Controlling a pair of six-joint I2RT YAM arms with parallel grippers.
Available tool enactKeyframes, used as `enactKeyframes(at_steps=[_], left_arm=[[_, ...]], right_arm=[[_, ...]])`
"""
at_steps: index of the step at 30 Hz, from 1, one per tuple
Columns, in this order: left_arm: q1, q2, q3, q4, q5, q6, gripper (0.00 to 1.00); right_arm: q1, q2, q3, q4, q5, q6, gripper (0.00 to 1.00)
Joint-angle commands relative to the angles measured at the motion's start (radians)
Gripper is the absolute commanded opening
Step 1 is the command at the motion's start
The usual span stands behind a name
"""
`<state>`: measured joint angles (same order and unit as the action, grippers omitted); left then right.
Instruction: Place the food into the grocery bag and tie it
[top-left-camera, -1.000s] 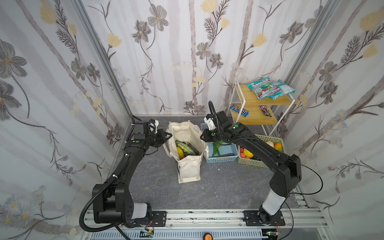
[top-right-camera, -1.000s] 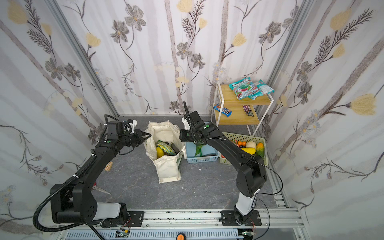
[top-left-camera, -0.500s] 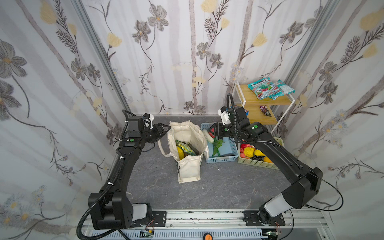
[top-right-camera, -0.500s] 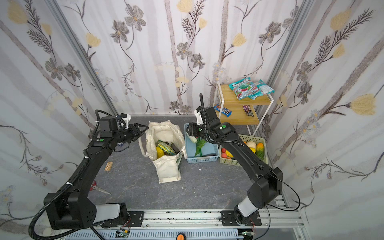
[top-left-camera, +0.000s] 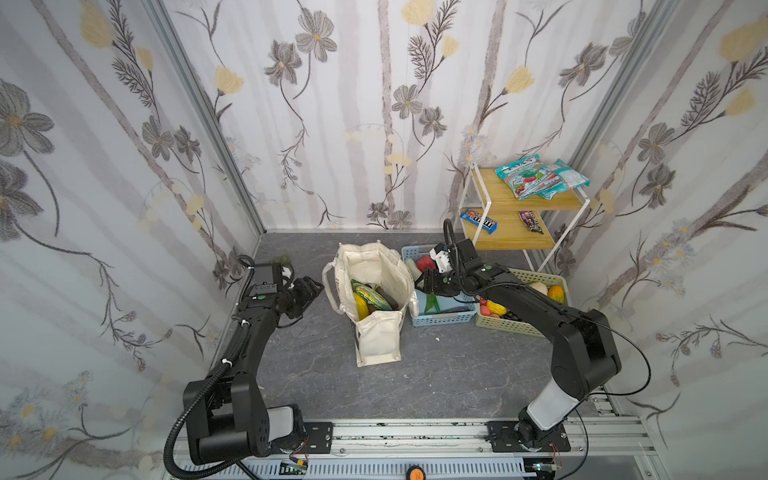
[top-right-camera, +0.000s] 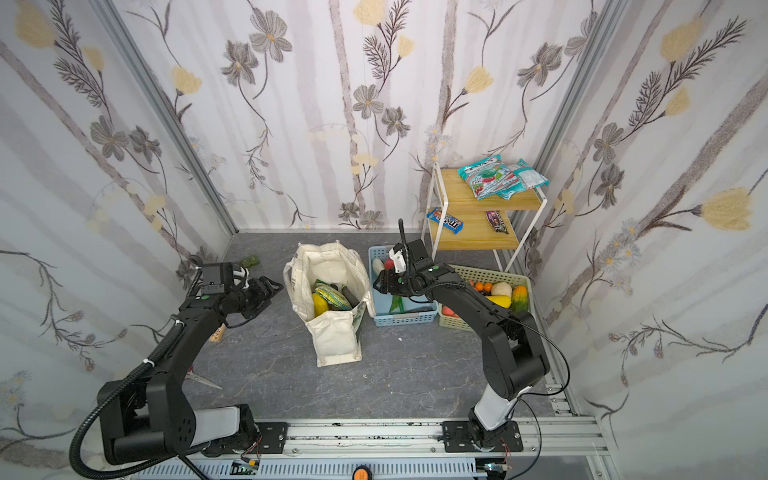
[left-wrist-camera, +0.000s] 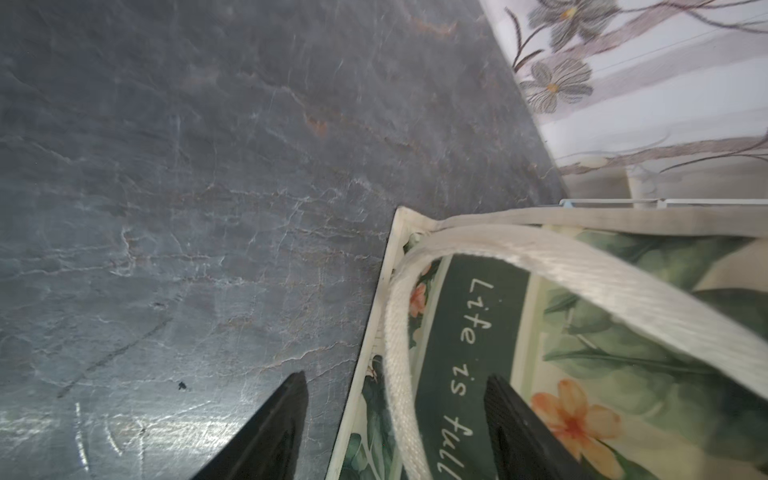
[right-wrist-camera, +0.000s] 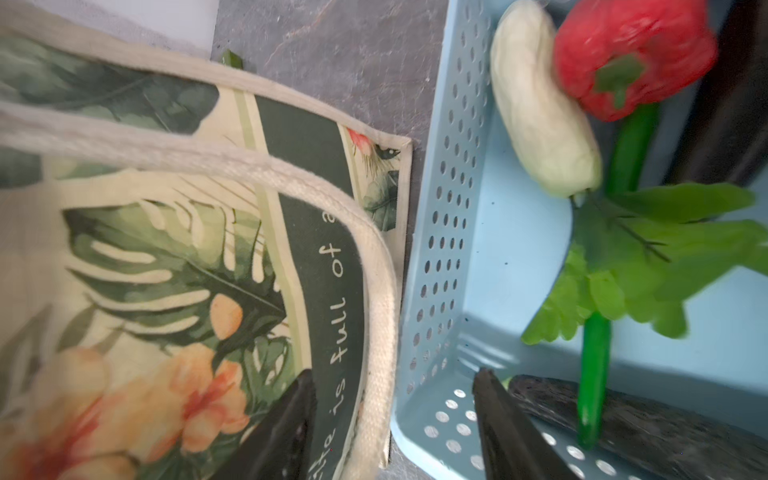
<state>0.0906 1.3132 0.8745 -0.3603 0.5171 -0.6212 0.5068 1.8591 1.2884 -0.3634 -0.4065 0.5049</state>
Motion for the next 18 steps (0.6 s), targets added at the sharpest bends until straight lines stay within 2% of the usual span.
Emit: enactKeyframes(at_steps=[1, 8, 14, 18], left_arm=[[-0.039, 0.027, -0.013, 0.093, 0.045, -0.005, 0.71], [-0.073, 0.100, -0.033, 0.147, 0.013, -0.017, 0.73], [-0.106, 0.158, -0.029, 0.197, 0.034, -0.021, 0.73], [-0.119, 0.193, -0.028, 0.215, 0.019, -0.024, 0.69]], right_arm=[[0.014, 0.041, -0.007, 0.085, -0.035, 0.020, 0.60], [0.021, 0.120, -0.003, 0.130, -0.039, 0.038, 0.57], [0.036, 0.137, 0.006, 0.139, -0.051, 0.038, 0.49], [0.050, 0.152, 0.021, 0.139, -0.047, 0.041, 0.41]])
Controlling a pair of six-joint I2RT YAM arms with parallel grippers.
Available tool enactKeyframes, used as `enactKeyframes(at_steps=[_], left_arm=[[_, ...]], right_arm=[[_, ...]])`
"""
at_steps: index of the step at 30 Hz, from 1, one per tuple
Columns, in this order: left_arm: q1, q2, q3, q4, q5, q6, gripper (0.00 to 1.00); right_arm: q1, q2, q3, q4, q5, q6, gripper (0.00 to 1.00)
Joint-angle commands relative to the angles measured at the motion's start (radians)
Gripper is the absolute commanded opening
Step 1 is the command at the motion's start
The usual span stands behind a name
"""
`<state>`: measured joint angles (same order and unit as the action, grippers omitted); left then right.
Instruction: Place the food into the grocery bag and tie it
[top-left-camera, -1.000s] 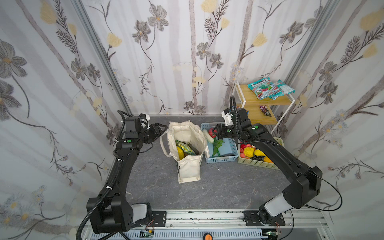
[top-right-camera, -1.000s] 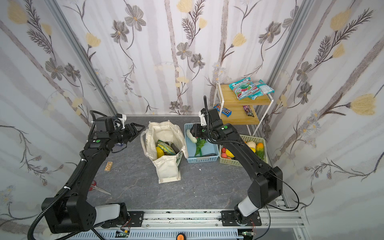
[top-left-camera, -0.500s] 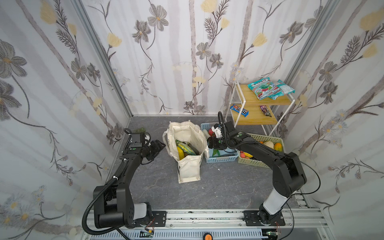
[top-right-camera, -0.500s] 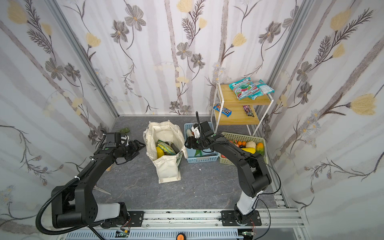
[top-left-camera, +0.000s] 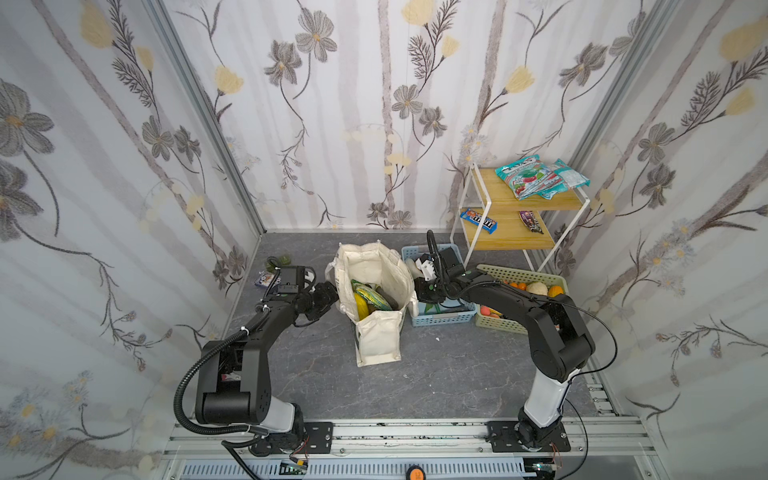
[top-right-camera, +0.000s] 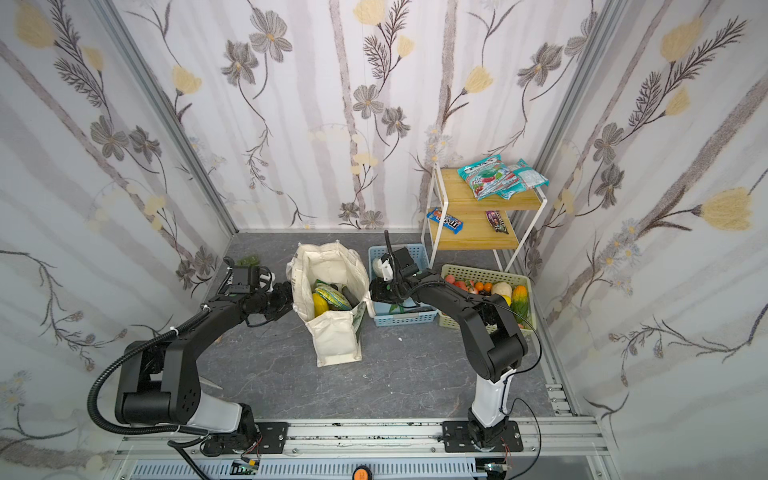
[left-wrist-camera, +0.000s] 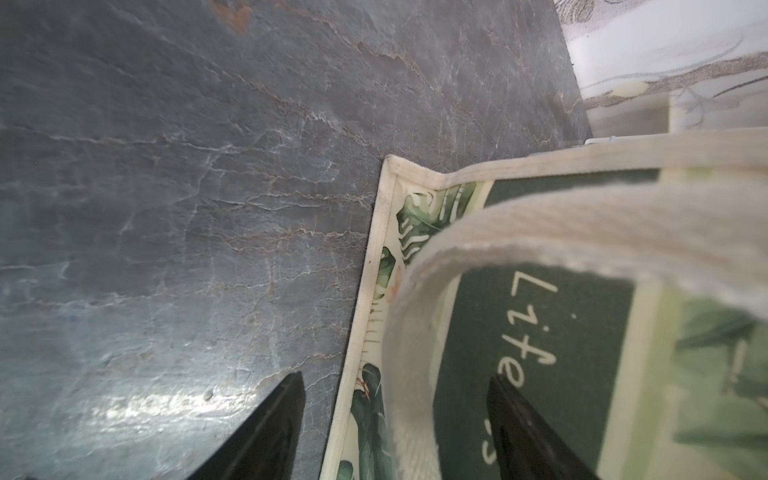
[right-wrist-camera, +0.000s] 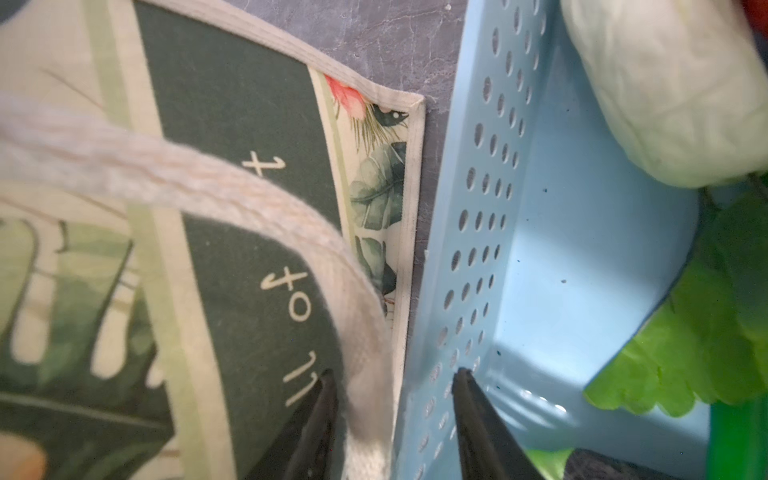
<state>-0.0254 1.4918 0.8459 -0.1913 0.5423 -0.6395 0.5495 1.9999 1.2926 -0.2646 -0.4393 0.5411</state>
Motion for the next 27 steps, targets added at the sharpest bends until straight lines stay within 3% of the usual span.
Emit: enactKeyframes(at_steps=[1, 5, 9, 12, 19, 27], left_arm=[[-0.004, 0.022, -0.001, 0.053, -0.005, -0.009, 0.67], [-0.003, 0.045, -0.001, 0.078, 0.008, -0.020, 0.57], [-0.001, 0.031, 0.001, 0.076, 0.008, -0.019, 0.27], [0.007, 0.014, 0.006, 0.058, 0.008, -0.010, 0.12], [0.046, -0.064, 0.049, -0.051, -0.001, 0.041, 0.06], [0.082, -0.198, 0.250, -0.271, 0.005, 0.148, 0.04]], right_arm=[[0.009, 0.018, 0.022, 0.040, -0.015, 0.005, 0.39], [0.010, 0.034, 0.033, 0.034, -0.015, 0.004, 0.31], [0.004, 0.011, 0.027, 0.019, -0.004, 0.002, 0.14], [-0.006, -0.017, 0.012, 0.017, -0.002, 0.004, 0.09], [-0.035, -0.101, -0.006, -0.010, 0.009, 0.011, 0.06], [-0.075, -0.217, 0.118, -0.159, 0.104, -0.030, 0.06]])
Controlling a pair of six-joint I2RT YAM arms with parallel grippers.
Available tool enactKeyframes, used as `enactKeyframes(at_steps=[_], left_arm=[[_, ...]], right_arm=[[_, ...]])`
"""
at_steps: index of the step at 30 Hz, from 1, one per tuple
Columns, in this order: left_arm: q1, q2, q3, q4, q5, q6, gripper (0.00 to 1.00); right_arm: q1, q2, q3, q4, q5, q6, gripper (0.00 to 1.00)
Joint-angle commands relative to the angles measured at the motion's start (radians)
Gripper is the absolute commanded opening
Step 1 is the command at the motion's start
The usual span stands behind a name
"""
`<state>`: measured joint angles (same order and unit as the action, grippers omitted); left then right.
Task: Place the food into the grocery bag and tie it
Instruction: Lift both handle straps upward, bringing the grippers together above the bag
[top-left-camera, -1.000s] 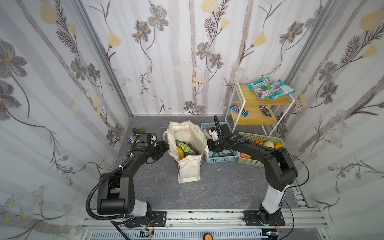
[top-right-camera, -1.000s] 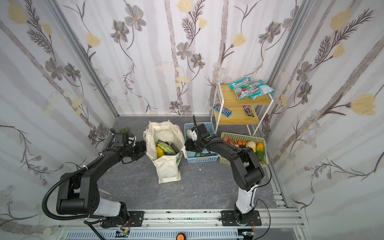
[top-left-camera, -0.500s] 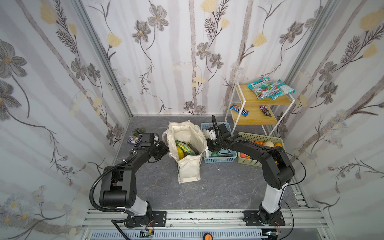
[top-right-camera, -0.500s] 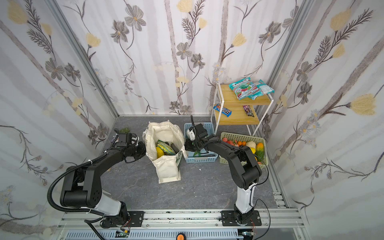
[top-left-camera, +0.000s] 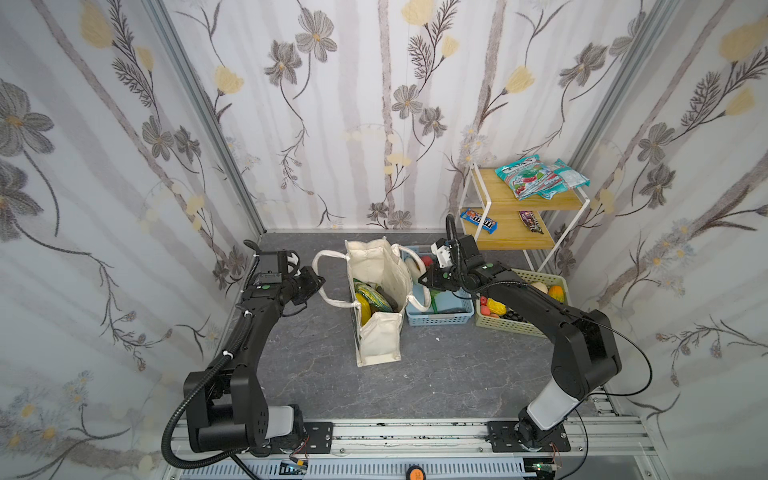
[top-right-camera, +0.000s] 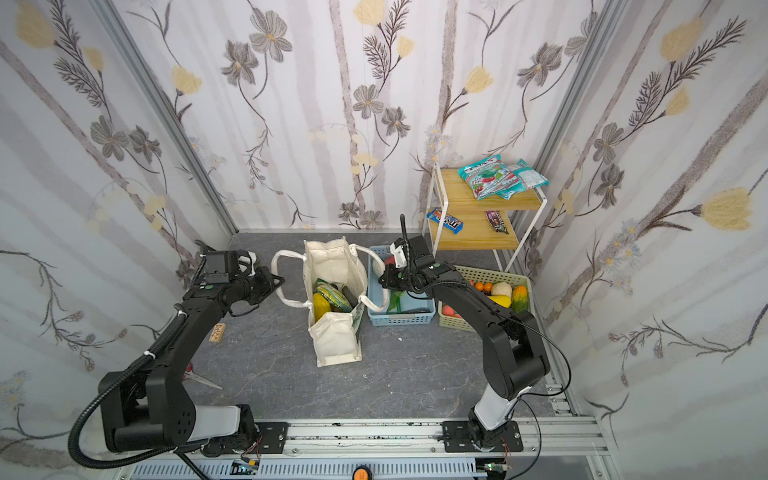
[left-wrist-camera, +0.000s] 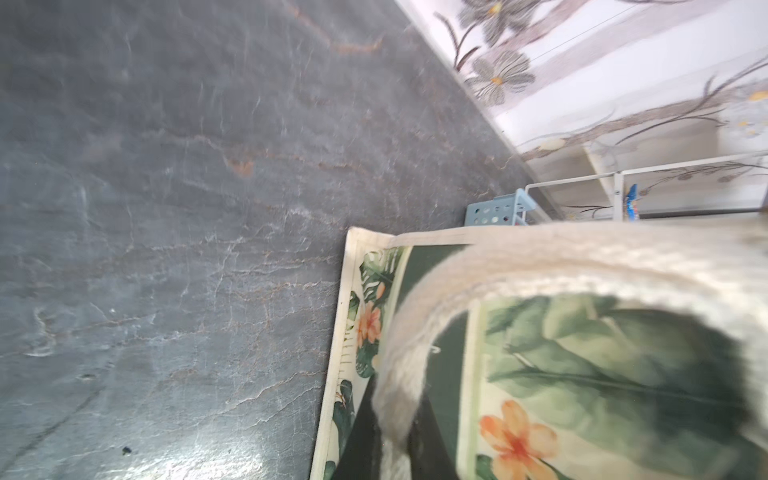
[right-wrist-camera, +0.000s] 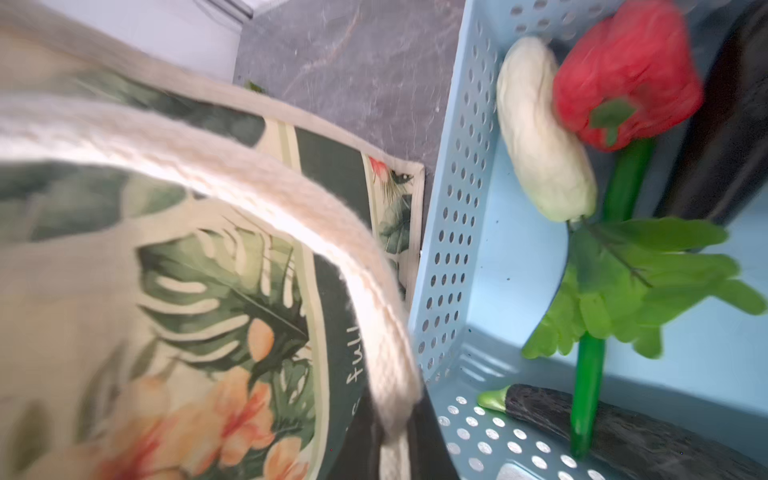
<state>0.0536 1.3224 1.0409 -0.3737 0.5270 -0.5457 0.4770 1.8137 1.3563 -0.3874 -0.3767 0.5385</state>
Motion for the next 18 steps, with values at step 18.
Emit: enactKeyframes(at_steps=[18], left_arm=[[-0.181, -0.013, 0.456, -0.085, 0.123, -0.044, 0.07]], right_arm=[[0.245, 0.093, 0.498, 0.036, -0.227, -0.142, 0.07]])
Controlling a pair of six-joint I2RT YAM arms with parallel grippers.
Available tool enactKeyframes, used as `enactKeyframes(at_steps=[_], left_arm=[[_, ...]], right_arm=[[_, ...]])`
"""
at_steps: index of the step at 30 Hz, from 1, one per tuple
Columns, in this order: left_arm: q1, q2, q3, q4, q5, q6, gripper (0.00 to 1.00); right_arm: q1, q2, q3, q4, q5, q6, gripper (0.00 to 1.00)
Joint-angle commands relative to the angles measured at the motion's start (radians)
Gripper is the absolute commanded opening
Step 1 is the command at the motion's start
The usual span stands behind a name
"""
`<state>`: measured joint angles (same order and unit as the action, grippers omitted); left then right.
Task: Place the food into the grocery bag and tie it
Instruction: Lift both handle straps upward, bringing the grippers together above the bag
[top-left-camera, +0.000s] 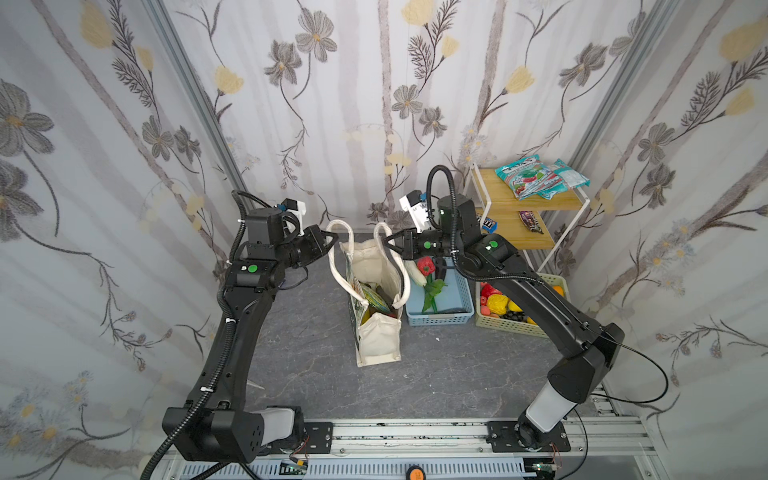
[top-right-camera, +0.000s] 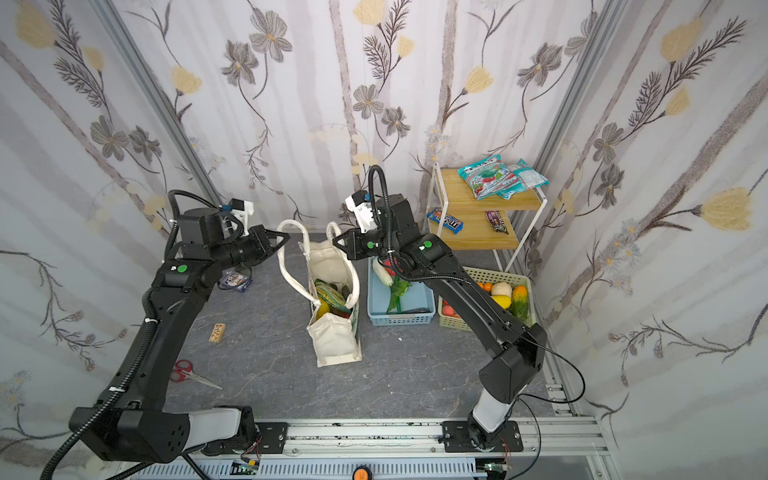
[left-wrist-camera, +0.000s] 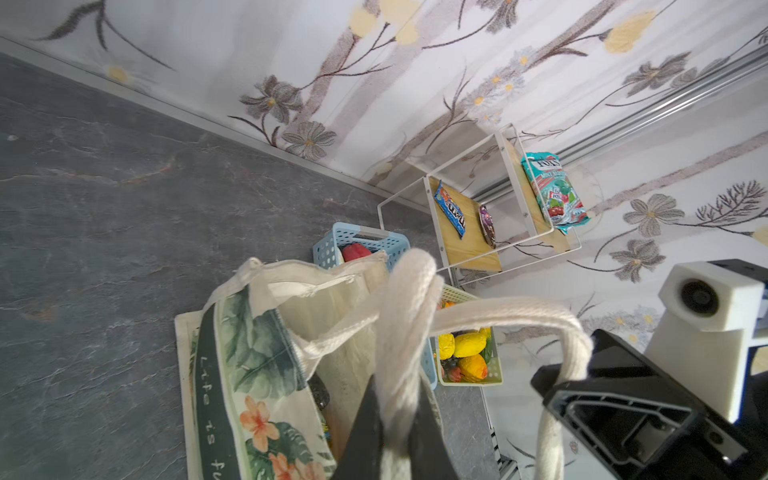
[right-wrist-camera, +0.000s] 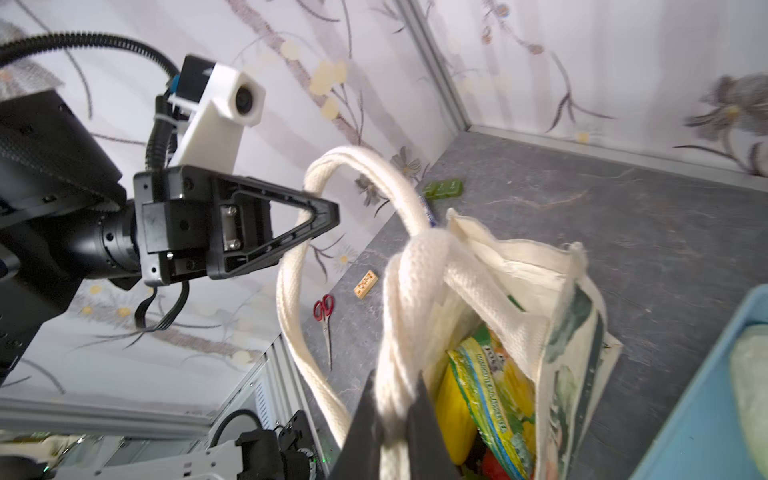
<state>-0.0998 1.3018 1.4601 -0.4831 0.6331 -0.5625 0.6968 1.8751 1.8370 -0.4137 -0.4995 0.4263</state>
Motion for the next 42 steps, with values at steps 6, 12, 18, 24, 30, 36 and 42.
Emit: enactKeyframes(at_steps=[6, 12, 18, 24, 30, 36, 42], left_arm=[[-0.106, 0.029, 0.087, 0.030, -0.003, -0.041, 0.07], [-0.170, 0.064, 0.146, 0.013, -0.015, -0.033, 0.09], [-0.236, 0.071, 0.183, -0.058, -0.074, -0.022, 0.21], [-0.246, 0.058, 0.211, -0.164, -0.173, 0.015, 0.54], [-0.246, 0.082, 0.293, -0.250, -0.233, 0.047, 0.64], [-0.247, 0.111, 0.398, -0.370, -0.317, 0.108, 0.73], [-0.287, 0.209, 0.537, -0.490, -0.284, 0.182, 0.78]], right_arm=[[0.064, 0.093, 0.011, 0.120, -0.161, -0.031, 0.08], [0.070, 0.129, 0.004, 0.228, -0.220, 0.007, 0.09], [0.069, 0.138, -0.002, 0.329, -0.199, 0.032, 0.09], [0.049, 0.081, -0.206, 0.798, -0.264, 0.223, 0.09], [0.043, 0.146, -0.261, 1.115, -0.344, 0.400, 0.08], [0.046, 0.173, -0.262, 1.169, -0.380, 0.425, 0.09], [0.045, 0.198, -0.260, 1.216, -0.428, 0.454, 0.10]])
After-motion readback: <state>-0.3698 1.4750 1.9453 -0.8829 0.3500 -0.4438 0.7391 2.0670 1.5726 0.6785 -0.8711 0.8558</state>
